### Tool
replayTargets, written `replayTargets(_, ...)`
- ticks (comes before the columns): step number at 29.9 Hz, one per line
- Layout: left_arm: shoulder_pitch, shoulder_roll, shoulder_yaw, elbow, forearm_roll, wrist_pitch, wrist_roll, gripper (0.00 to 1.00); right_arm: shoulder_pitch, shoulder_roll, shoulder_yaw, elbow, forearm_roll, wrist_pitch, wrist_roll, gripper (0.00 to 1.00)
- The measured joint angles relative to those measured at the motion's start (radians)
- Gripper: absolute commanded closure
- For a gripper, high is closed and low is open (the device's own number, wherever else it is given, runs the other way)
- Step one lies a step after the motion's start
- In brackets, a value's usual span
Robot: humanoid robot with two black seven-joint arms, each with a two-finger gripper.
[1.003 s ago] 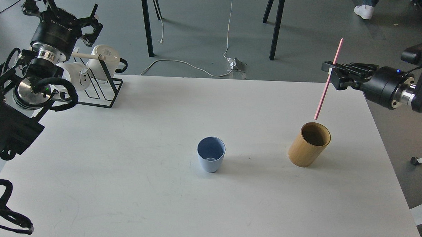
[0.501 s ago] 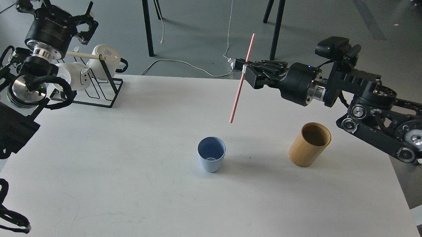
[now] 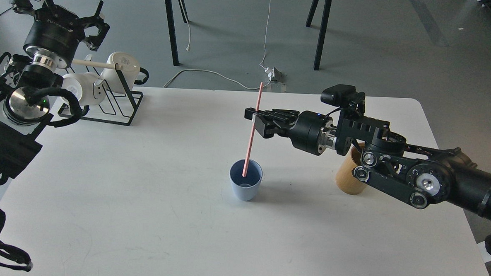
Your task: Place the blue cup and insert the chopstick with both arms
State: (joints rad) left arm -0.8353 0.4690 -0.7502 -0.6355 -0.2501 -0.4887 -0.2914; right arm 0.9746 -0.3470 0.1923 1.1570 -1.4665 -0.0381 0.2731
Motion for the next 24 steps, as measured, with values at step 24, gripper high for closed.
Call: replayTargets(24, -0.003, 0.003, 0.0, 0.002, 0.0, 0.0, 0.0, 0.01, -0.014, 0.06, -0.041, -0.061, -0.003, -0.002, 0.002, 0.6)
